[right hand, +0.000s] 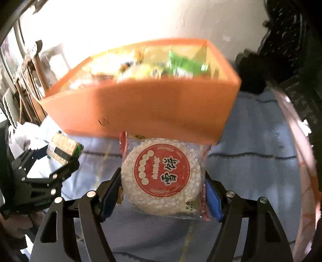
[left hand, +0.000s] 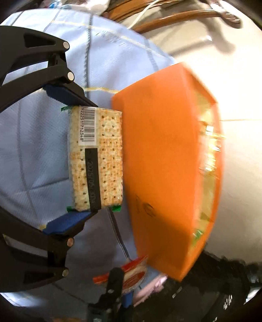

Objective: Organize snacks
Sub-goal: 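Lift the cracker pack and cake pack over the orange box and release them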

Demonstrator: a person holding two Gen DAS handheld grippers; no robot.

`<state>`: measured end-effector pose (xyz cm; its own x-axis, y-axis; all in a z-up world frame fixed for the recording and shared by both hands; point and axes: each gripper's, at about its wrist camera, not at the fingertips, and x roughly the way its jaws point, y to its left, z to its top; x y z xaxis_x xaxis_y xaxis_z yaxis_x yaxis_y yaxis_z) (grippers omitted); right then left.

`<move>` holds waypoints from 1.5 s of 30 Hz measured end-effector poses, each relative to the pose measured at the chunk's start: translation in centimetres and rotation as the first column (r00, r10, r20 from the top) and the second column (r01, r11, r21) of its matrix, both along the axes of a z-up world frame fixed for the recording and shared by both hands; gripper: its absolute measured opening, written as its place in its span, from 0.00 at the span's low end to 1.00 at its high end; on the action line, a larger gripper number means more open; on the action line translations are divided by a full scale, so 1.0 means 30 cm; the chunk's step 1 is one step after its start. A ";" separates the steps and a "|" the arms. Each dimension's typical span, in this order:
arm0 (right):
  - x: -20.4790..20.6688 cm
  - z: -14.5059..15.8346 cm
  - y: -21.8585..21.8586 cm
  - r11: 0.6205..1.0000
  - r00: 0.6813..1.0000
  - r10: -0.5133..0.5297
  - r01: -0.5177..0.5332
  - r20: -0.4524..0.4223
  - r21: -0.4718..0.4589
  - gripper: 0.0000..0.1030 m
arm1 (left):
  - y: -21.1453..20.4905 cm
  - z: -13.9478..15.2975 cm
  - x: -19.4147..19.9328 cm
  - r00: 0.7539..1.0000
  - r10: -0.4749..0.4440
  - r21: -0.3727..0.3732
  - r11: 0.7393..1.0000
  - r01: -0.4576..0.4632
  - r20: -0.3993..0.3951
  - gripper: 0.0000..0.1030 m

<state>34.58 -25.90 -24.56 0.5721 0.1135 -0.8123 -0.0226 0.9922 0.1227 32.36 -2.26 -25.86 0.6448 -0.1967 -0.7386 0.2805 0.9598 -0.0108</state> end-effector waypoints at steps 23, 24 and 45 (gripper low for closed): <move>0.221 0.758 -0.038 0.999 0.960 0.028 -0.016 0.278 -0.042 0.72 | -0.074 0.709 0.218 0.961 0.028 -0.006 1.000 -0.028 0.277 0.87; 0.228 0.760 -0.039 0.999 0.961 0.028 -0.016 0.276 -0.045 0.72 | -0.082 0.708 0.230 0.962 0.028 -0.007 1.000 -0.028 0.273 0.87; 0.277 0.627 -0.095 0.997 0.984 -0.070 0.076 0.165 -0.030 0.94 | -0.062 0.510 0.347 0.992 0.100 0.037 0.994 -0.103 0.083 0.96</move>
